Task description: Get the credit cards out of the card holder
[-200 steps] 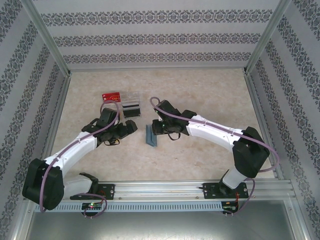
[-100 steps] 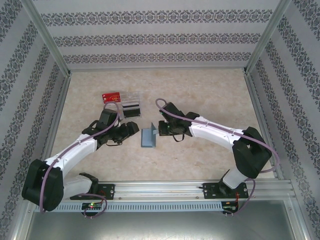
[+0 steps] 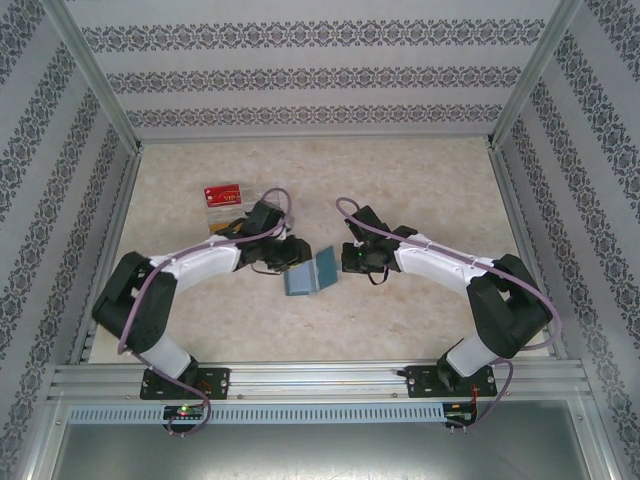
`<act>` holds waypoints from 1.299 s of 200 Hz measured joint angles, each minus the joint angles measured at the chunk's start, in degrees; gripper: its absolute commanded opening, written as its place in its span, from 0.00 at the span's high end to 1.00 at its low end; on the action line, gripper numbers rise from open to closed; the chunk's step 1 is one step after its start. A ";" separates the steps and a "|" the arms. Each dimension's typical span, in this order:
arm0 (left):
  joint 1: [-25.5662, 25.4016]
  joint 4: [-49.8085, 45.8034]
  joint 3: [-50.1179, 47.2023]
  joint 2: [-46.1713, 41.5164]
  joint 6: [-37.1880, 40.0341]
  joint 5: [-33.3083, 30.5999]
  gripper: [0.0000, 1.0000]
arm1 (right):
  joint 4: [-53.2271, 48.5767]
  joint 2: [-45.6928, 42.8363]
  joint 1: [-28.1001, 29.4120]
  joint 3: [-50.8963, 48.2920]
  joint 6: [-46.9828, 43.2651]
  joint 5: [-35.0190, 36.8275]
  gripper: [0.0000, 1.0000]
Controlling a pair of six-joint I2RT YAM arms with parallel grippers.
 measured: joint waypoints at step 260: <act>-7.23 -5.40 11.69 10.73 4.59 -8.31 0.92 | 15.02 2.38 -5.42 -10.05 -1.49 -19.61 0.89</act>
